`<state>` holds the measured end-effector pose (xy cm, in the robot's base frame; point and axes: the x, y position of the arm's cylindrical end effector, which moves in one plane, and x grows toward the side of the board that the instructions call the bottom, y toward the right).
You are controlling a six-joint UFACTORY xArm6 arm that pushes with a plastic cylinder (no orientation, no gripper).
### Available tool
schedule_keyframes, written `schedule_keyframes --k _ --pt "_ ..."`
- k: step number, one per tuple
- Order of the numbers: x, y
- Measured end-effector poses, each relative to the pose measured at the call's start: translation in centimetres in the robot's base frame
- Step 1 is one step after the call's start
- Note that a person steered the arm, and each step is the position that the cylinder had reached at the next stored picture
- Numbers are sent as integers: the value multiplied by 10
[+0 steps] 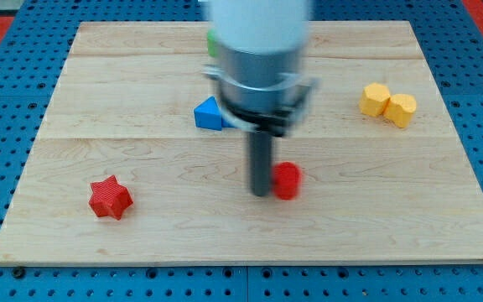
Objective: Push the red star into red circle
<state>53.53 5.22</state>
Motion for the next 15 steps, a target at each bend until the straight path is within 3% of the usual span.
schedule_keyframes --k 1,2,3,4,5,6,7,8,9,10,11,12,13,15 --pt "-26 -11" --pt "-25 26" --pt "11 73" --pt "-6 19" --pt "69 -58" --pt "44 -184" --pt "40 -257" --pt "25 -291" --pt "-1 -247" --pt "17 -185" --pt "0 -195" --pt "-10 -251" --pt "-38 -218" --pt "6 -60"
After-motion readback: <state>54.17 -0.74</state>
